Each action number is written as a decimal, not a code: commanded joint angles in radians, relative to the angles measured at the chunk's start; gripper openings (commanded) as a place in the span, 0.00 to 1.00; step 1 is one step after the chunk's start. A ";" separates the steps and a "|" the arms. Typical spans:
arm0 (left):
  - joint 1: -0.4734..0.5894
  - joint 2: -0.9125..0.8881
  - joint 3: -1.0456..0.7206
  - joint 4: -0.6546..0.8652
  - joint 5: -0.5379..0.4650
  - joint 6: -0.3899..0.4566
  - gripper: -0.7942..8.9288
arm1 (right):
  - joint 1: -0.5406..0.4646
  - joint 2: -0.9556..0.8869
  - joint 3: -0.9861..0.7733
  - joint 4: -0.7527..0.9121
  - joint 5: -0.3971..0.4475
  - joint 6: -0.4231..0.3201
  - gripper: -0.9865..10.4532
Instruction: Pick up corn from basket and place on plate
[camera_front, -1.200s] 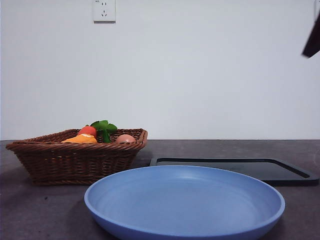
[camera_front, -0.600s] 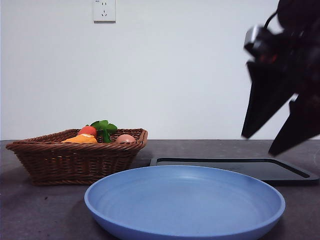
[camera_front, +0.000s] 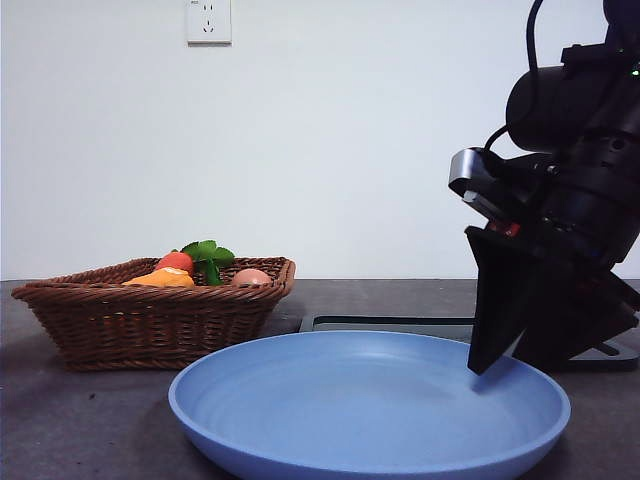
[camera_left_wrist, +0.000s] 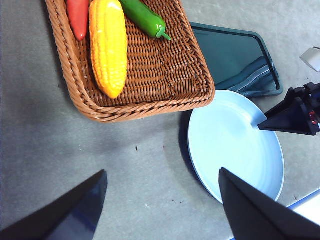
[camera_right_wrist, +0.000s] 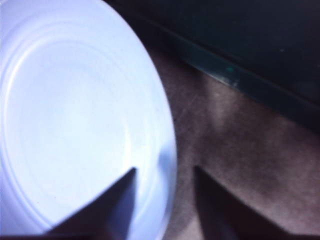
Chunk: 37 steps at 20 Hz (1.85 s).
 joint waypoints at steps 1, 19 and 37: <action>-0.003 0.006 0.017 0.015 0.004 0.009 0.46 | 0.010 0.018 0.017 0.006 0.000 0.007 0.09; -0.217 0.419 0.198 0.224 -0.304 -0.008 0.46 | 0.008 -0.357 0.070 -0.251 -0.003 0.016 0.09; -0.378 1.112 0.531 0.268 -0.644 0.025 0.46 | 0.008 -0.631 0.070 -0.273 0.004 0.113 0.09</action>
